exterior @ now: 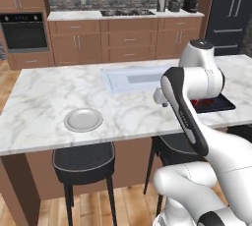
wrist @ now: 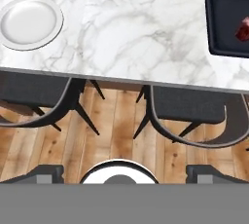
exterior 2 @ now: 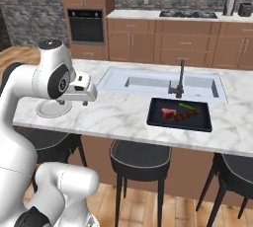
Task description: Create a steak meal by picking up the steak and asparagus from the tray and placing them on the plate. Leave the kebabs on the tray.
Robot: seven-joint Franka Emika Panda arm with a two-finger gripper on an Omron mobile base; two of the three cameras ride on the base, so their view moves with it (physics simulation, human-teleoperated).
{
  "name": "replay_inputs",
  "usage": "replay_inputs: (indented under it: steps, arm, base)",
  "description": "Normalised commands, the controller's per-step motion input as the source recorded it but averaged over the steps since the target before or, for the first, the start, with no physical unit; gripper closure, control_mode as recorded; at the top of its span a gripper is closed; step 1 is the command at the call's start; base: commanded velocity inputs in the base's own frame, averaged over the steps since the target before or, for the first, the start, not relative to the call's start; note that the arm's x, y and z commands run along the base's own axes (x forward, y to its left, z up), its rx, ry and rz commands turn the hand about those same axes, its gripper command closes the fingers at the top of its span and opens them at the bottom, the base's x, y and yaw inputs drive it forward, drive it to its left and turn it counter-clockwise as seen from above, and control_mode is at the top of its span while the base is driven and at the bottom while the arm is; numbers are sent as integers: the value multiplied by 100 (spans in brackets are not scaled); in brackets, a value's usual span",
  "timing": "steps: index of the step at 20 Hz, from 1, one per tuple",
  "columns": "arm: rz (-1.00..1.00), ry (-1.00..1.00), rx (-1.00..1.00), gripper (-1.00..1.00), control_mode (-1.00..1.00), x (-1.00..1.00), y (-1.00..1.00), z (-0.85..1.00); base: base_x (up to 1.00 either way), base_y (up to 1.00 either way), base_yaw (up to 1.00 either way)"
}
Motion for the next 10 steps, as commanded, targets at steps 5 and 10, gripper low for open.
replay_inputs:
  steps: [5,10]
  arm:
    - [0,0,0,-100,100,0,0,0]
    - [0,0,0,-100,100,0,0,0]
  base:
    - [52,0,0]
    - [63,0,0]
